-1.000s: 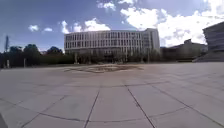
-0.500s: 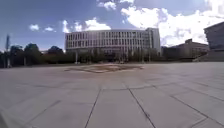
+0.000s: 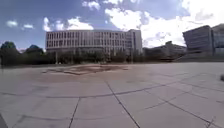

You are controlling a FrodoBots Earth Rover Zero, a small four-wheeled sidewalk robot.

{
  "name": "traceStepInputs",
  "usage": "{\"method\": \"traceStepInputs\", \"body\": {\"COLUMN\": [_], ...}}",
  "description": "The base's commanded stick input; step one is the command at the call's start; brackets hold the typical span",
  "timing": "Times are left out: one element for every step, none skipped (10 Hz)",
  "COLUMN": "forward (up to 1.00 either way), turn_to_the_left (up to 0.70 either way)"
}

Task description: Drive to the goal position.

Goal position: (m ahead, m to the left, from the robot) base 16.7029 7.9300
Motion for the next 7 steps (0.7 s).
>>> {"method": "traceStepInputs", "body": {"forward": [0.70,0.70,0.70,0.70,0.70,0.70,0.70], "turn_to_the_left": [0.00,0.00,0.00,0.00,0.00,0.00,0.00]}}
